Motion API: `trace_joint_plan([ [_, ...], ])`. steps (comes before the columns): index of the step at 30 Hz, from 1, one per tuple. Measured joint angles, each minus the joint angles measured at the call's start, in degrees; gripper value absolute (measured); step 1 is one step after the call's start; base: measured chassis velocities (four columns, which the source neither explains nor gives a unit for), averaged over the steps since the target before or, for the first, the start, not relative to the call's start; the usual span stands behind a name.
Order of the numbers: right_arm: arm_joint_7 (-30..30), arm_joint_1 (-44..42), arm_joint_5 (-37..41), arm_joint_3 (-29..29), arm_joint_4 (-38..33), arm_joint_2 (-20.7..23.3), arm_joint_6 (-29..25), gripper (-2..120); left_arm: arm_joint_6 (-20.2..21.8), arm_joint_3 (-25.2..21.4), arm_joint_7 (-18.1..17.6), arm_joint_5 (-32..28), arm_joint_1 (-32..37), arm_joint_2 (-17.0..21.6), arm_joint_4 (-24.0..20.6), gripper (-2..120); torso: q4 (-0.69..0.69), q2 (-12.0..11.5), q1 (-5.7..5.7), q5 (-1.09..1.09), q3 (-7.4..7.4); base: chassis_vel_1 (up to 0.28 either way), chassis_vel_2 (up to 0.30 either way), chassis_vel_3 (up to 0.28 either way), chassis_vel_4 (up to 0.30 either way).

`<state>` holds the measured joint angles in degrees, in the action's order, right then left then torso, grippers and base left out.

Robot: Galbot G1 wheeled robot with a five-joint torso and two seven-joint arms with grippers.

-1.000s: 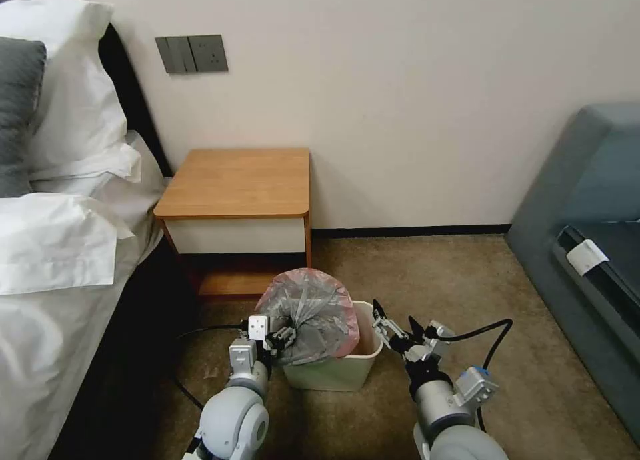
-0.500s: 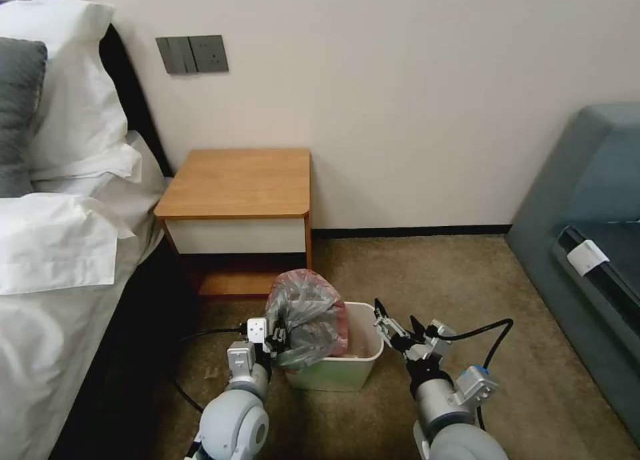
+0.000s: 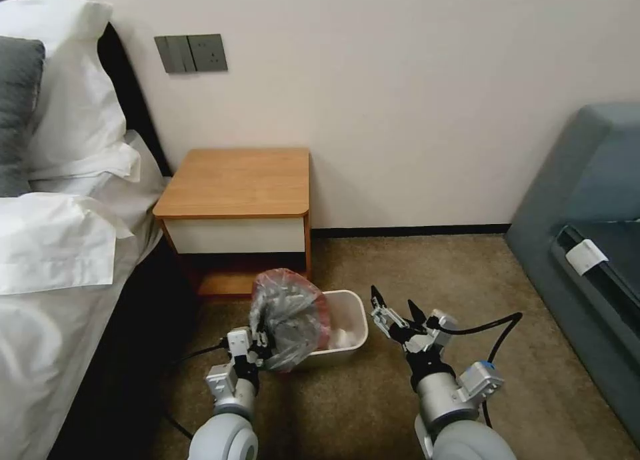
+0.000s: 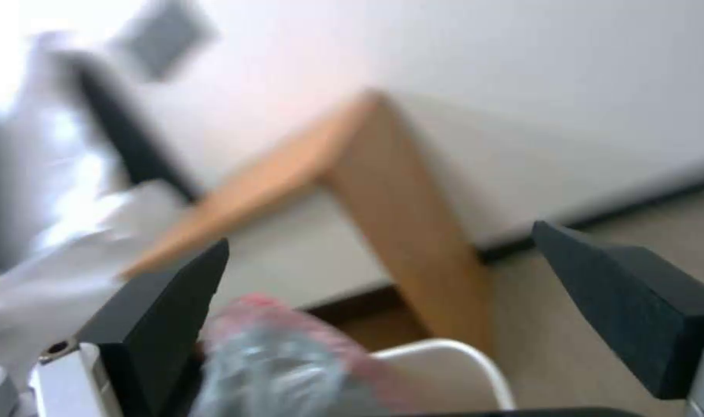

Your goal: Pick up the garbage bag from the table and place it over the trash can.

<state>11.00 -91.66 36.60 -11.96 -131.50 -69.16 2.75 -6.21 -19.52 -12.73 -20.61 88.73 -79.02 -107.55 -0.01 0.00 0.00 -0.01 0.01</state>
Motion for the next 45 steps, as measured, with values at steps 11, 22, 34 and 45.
trace_joint_plan([
  [11, -11.3, 10.7, 10.4, 3.7, -5.3, 12.8, 14.8, 100, -8.7, -3.2, 7.7, 4.9, 0.5, -0.1, -4.9, 9, 0.01, 0.0, 0.00, 0.02, 0.00, 0.000, 0.000, 0.000, 0.000],
  [22, 9.8, 20.5, 12.6, 12.0, 0.2, 6.0, 20.8, 100, -10.1, -3.5, 8.3, 6.0, 1.6, -0.3, -7.2, 9, 0.02, 0.0, 0.00, 0.01, -0.01, 0.000, 0.000, 0.000, 0.000],
  [34, 15.5, 24.5, 6.3, 16.9, 5.2, 1.5, 21.5, 100, -11.9, -3.8, 8.7, 7.8, 2.4, -0.9, -7.6, 9, 0.02, 0.0, 0.00, 0.01, -0.01, 0.000, 0.000, 0.000, 0.000],
  [45, 14.2, 27.1, 0.3, 18.3, 9.4, -1.9, 21.0, 100, -12.7, -3.8, 9.3, 9.0, 2.9, -1.0, -7.8, 9, 0.02, 0.0, 0.01, 0.01, -0.01, 0.000, 0.000, 0.000, 0.000],
])
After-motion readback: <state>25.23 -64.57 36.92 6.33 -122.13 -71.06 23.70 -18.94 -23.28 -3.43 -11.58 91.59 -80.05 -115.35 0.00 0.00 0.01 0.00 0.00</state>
